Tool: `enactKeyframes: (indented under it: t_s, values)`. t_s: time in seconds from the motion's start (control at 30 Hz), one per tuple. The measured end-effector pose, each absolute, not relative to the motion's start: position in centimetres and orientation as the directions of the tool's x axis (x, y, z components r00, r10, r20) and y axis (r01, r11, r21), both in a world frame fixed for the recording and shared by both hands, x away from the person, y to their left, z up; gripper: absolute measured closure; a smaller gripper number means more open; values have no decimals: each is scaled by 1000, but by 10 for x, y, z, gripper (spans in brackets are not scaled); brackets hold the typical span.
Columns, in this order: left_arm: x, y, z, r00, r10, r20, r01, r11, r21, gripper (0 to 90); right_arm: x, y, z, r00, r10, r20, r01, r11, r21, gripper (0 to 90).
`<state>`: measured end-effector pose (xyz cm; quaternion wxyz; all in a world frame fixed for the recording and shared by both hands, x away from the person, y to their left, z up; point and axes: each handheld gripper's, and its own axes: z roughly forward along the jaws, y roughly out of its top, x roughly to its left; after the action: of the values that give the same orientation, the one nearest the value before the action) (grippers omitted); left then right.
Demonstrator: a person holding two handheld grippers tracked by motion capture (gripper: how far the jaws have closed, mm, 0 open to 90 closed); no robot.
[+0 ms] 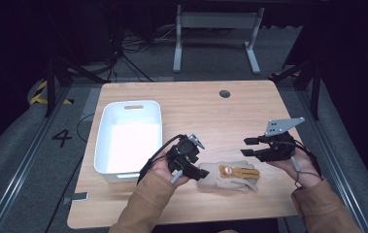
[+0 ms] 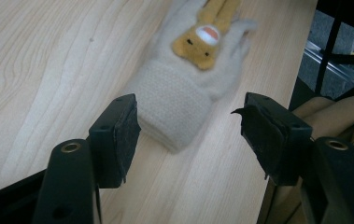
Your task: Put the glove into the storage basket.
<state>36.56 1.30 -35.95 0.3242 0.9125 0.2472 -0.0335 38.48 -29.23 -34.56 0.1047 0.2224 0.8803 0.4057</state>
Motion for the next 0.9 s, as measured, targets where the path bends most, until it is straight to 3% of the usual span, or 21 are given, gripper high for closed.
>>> enactKeyframes:
  t_s: [0.9]
  values:
    - [368, 12, -359, 878, 438, -193, 455, -640, 619, 349, 401, -368, -341, -737, 674, 54, 432, 407, 805, 505]
